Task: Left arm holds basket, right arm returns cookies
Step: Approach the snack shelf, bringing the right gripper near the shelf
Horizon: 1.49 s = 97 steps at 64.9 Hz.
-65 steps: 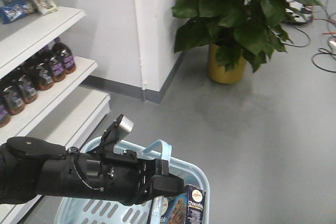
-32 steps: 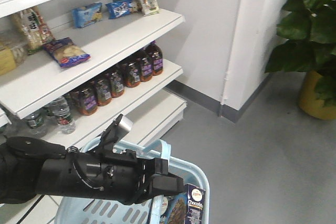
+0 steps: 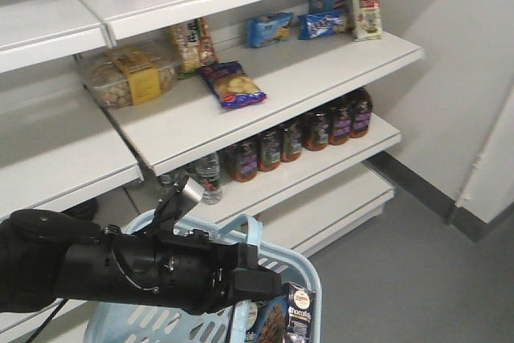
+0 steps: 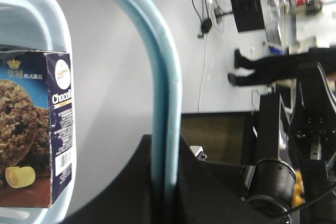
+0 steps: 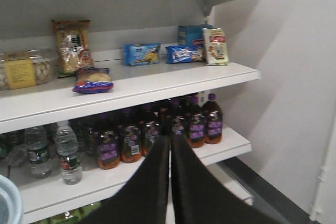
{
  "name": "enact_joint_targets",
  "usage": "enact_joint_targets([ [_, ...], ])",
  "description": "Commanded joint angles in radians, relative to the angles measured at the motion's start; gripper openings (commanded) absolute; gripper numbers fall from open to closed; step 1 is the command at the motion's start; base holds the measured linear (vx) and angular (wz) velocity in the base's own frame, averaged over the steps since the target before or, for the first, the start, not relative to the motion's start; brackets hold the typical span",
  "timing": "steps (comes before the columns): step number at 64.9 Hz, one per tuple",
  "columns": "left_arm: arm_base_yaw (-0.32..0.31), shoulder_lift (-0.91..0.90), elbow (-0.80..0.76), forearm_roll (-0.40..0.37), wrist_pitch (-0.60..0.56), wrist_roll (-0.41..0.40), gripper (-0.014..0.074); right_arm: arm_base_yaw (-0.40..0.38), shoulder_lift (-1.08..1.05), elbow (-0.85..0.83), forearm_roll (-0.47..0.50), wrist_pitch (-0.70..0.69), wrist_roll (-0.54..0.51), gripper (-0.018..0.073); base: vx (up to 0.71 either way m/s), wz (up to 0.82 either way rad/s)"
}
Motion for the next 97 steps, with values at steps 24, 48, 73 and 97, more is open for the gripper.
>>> enact_joint_targets([
  [24,-0.001,-0.035,-0.028,-0.091,0.052,0.008,-0.0006,-0.003,-0.009,0.002,-0.004,-0.073,0.000,-0.0008,0.15,0.60],
  [48,-0.001,-0.035,-0.028,-0.091,0.052,0.008,-0.0006,-0.003,-0.009,0.002,-0.004,-0.073,0.000,-0.0008,0.13,0.52],
  [73,-0.001,-0.035,-0.028,-0.091,0.052,0.008,-0.0006,-0.003,-0.009,0.002,-0.004,-0.073,0.000,-0.0008,0.11,0.41],
  [97,-0.001,-0.035,-0.028,-0.091,0.052,0.008,-0.0006,-0.003,-0.009,0.002,-0.004,-0.073,0.000,-0.0008,0.09,0.12],
])
